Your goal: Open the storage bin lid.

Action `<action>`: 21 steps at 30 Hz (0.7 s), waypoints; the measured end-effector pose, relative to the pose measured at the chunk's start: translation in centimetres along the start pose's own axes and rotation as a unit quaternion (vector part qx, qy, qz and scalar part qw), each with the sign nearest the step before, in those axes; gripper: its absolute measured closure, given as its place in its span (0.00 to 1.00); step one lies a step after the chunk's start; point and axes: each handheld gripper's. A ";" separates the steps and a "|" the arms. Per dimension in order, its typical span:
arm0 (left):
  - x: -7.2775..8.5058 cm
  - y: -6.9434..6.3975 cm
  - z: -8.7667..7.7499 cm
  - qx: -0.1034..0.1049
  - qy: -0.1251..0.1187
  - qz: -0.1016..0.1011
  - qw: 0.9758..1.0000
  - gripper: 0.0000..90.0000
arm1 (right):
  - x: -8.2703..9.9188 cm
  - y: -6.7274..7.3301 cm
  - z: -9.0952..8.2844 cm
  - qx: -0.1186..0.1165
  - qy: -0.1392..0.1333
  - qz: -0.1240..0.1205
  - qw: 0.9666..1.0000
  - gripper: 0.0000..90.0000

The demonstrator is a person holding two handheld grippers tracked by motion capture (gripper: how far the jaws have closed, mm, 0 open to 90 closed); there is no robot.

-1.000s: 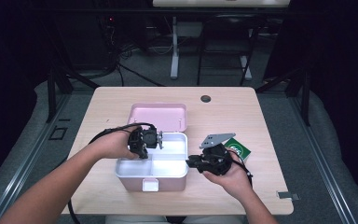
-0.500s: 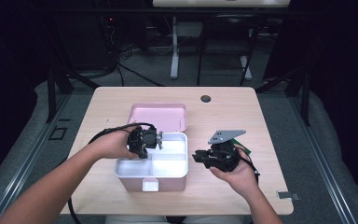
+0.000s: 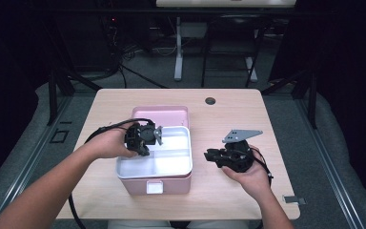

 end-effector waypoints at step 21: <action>9.3 2.2 -2.2 0.020 -0.025 -0.284 0.958 0.99 | 0.1 -0.1 0.2 0.006 0.007 0.002 1.000 0.84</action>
Point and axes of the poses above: each handheld gripper's, and its own axes: z roughly forward along the jaws, x roughly out of its underside, y roughly to its left, and after that the axes turned 3 degrees about z, right-handed
